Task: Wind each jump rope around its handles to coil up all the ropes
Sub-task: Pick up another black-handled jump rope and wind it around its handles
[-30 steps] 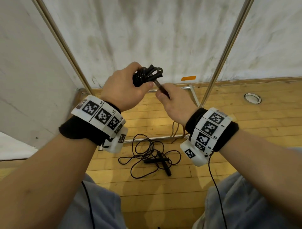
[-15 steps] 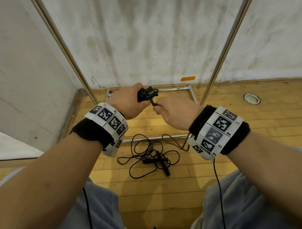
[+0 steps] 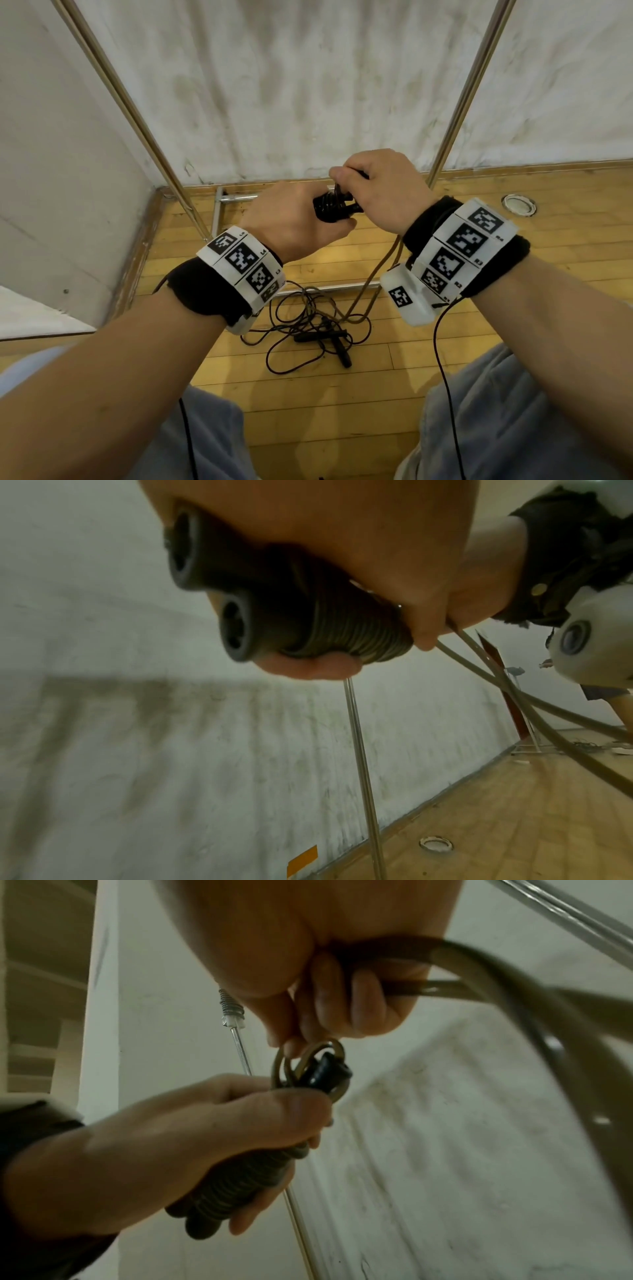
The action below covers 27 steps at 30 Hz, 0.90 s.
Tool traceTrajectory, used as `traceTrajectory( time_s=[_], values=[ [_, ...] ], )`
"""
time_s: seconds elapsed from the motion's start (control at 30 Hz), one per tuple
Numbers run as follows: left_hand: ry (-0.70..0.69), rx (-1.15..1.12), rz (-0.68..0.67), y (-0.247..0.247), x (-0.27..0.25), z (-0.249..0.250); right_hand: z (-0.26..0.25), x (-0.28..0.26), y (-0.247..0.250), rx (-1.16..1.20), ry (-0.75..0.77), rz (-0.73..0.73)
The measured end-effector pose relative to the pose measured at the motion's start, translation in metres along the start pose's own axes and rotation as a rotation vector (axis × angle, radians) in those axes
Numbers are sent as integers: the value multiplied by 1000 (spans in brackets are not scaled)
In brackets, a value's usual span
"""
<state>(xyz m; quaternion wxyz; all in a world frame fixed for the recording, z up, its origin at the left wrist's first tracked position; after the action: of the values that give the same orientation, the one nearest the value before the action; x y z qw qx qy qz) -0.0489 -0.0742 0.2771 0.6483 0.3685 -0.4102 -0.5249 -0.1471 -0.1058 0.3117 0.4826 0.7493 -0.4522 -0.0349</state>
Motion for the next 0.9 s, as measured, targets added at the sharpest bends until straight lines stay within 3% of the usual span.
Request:
traceTrajectory(
  time_s=[0.27, 0.47, 0.63, 0.77, 0.9],
  values=[
    [-44, -35, -25, 3, -7, 4, 17, 1, 0, 217, -143, 44],
    [0, -291, -46, 12, -3, -5, 40, -3, -10, 575, -276, 43],
    [45, -389, -52, 16, 0, -14, 41, -6, -22, 774, -287, 151],
    [68, -404, -3, 22, 2, -19, 30, -11, -25, 566, -204, 173],
    [87, -412, 34, 28, 4, -22, 8, -14, -37, 279, -77, 32]
  ],
)
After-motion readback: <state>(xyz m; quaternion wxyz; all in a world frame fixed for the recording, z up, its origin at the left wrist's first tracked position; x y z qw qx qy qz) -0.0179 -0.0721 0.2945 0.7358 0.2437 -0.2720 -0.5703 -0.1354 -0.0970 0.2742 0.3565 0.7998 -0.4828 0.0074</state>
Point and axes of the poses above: each hand's wrist, its own x-axis towards the middle knuckle, its own y-axis out of the back of the hand, z = x × y, the point moved 9 cm from there along x, towards the middle knuckle, and after that the axes turned 12 degrees about y, right-handed, at the moved point
